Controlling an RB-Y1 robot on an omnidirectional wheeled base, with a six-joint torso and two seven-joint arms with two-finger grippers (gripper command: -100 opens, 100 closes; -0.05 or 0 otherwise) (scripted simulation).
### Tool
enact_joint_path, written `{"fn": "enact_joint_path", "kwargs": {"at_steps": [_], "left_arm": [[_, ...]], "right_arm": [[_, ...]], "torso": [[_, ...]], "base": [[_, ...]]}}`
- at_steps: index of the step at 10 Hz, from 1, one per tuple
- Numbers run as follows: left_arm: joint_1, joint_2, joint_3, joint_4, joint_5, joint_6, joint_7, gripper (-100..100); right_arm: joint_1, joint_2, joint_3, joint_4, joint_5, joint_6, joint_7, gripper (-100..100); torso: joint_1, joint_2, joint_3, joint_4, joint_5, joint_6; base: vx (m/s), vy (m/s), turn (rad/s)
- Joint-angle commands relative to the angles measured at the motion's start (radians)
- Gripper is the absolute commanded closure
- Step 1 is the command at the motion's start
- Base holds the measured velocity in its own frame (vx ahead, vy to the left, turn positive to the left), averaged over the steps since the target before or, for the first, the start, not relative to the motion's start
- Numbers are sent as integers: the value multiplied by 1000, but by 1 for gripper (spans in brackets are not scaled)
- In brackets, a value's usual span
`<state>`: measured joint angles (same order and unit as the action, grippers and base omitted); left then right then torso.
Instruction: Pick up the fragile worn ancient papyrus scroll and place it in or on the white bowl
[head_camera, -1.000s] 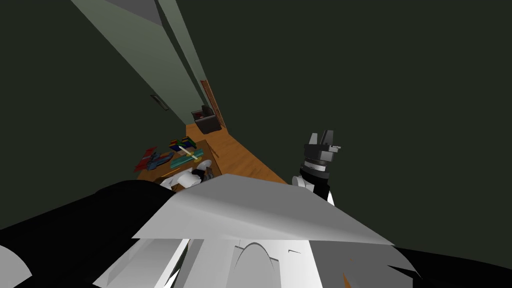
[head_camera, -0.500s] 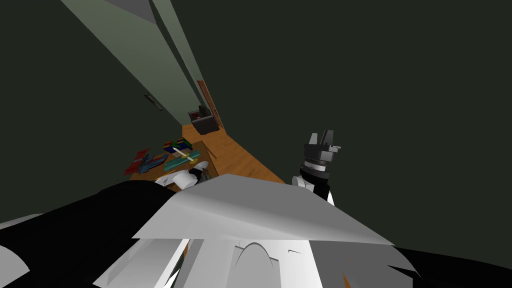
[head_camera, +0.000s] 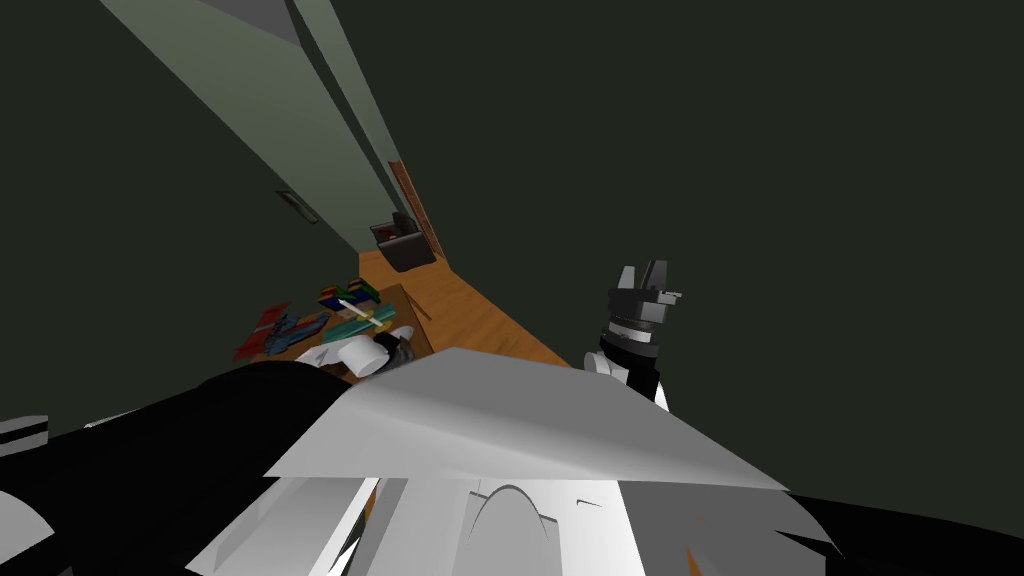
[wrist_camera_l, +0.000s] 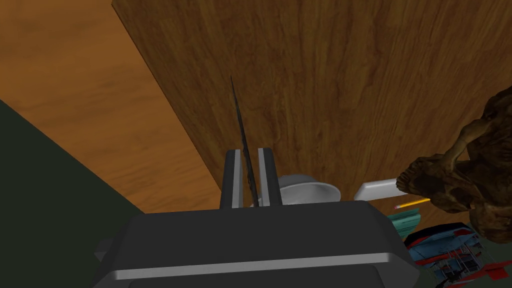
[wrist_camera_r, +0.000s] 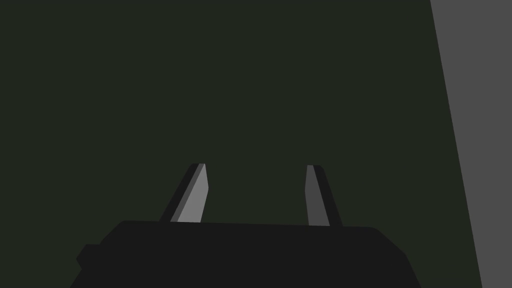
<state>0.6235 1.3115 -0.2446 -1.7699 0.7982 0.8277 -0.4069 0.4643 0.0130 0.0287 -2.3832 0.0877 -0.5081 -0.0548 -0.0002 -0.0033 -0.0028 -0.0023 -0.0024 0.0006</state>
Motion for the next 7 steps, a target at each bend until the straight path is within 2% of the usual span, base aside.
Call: {"fn": "enact_joint_path", "kwargs": {"at_steps": [1,4,7], "left_arm": [[14,31,15,-11,32,16,3,100],[14,66,49,-7,93,37,15,100],[-10,86,81,5,149,47,21,100]], "right_arm": [[0,0,0,0,0,0,0,0],[0,0,0,0,0,0,0,0],[0,0,0,0,0,0,0,0]], "torso": [[0,0,0,0,0,0],[3,-1,0,0,0,0],[6,3,2,1,0,0]], "base": [[20,56,-40],[13,89,-38],[-35,130,-30]]}}
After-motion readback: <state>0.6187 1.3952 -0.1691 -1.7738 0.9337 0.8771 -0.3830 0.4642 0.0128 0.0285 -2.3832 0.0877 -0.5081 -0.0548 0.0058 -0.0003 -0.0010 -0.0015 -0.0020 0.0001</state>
